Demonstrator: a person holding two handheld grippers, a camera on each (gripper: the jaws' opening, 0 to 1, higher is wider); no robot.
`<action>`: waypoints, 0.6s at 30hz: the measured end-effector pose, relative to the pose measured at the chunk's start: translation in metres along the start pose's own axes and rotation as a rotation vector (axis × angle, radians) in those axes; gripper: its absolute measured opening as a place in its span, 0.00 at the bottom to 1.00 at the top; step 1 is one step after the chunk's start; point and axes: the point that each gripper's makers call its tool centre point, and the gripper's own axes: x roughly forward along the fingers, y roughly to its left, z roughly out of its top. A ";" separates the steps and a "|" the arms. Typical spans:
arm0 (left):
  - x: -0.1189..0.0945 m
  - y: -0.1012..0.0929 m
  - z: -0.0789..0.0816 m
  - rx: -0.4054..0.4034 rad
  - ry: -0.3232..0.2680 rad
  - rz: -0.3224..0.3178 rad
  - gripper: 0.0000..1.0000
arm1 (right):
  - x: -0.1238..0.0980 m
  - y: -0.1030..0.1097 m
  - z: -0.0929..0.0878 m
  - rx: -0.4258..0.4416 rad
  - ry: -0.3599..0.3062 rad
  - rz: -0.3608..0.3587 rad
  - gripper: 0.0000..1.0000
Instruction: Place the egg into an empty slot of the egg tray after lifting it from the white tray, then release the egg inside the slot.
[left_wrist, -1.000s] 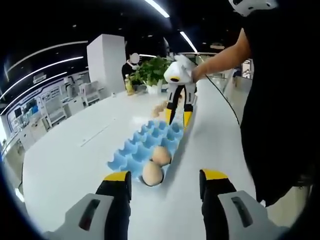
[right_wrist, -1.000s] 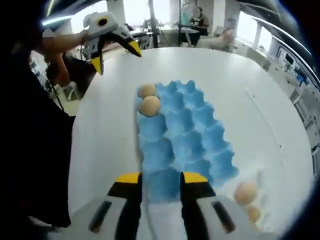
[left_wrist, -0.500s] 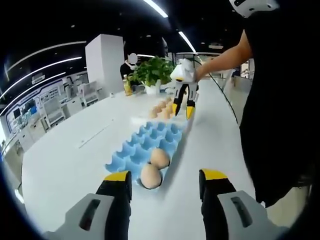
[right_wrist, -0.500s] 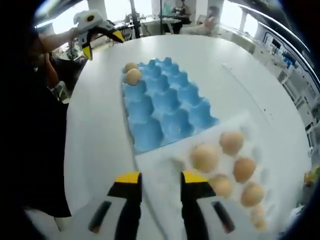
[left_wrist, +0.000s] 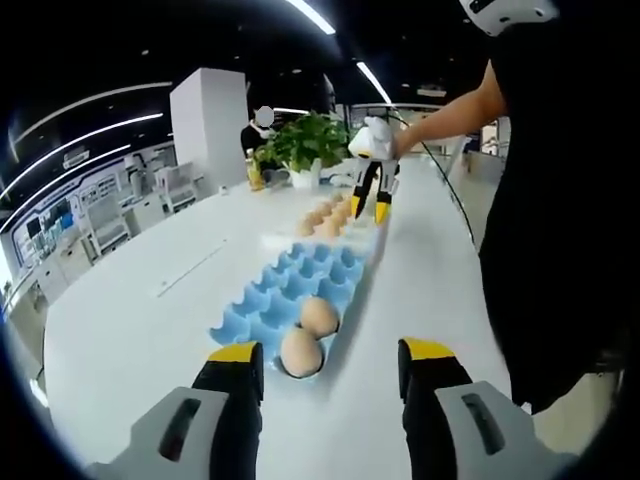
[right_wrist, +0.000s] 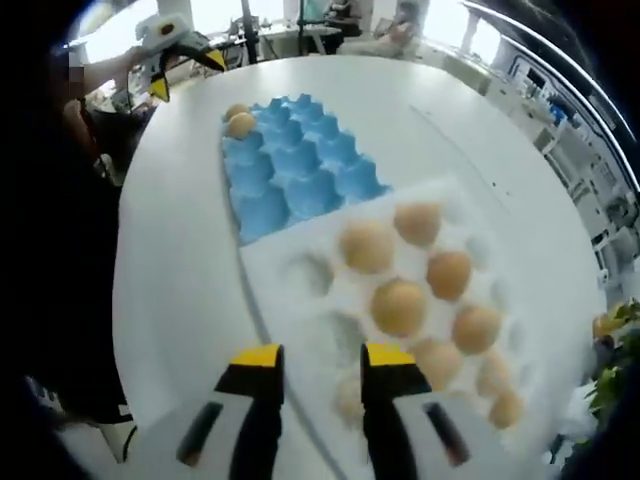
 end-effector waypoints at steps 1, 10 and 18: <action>0.000 0.000 0.000 -0.001 0.000 -0.001 0.54 | -0.001 -0.002 -0.002 0.001 0.001 -0.007 0.30; 0.000 0.000 0.000 0.001 0.002 -0.001 0.54 | -0.012 -0.016 -0.017 0.002 0.041 -0.041 0.30; 0.000 -0.001 0.000 -0.001 0.003 -0.003 0.54 | -0.007 -0.020 -0.030 -0.043 0.111 -0.034 0.31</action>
